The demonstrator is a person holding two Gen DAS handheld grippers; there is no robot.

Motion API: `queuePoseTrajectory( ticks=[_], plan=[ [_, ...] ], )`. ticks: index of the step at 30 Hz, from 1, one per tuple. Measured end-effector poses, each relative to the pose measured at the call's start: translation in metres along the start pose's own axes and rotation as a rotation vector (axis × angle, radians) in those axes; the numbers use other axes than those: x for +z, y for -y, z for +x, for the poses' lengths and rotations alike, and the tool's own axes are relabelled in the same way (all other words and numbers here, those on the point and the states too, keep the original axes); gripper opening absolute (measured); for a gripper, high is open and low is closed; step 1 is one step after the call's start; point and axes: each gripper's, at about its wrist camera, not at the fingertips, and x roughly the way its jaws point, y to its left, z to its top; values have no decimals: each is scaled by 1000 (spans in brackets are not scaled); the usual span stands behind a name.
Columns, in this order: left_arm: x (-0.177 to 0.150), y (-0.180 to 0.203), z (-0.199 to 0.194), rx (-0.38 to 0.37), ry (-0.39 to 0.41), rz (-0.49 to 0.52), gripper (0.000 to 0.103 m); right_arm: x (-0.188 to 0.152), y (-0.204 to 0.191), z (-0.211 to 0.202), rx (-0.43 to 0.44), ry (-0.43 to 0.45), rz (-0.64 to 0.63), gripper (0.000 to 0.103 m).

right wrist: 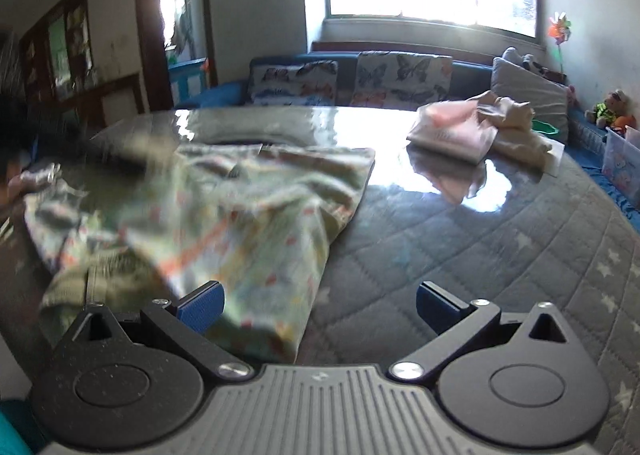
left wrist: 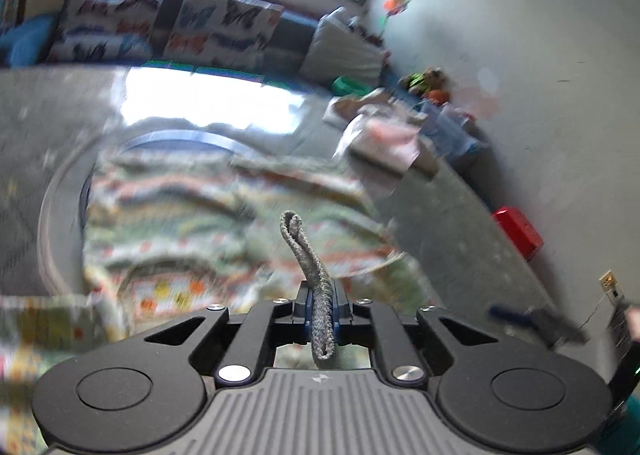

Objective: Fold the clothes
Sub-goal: 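Grasp the other sleeve cuff with the left gripper and lift it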

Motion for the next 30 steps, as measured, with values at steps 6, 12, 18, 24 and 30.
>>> queuePoseTrajectory(
  ticks=[6,12,18,24,30],
  plan=[
    [29,29,-5,-78,39,55,10,-10,-17,8,-39,3,-76,103],
    [46,51,-7,-149,42,85,10,-10,-23,15,-63,-8,-83,103],
    [54,64,-13,-179,59,113,10,-9,-21,16,-157,25,-66,103],
    [47,46,-14,-148,46,82,10,-14,-8,12,-218,17,-51,103],
    [25,17,-2,-88,-23,29,10,-19,2,7,-306,19,-44,103]
  ],
)
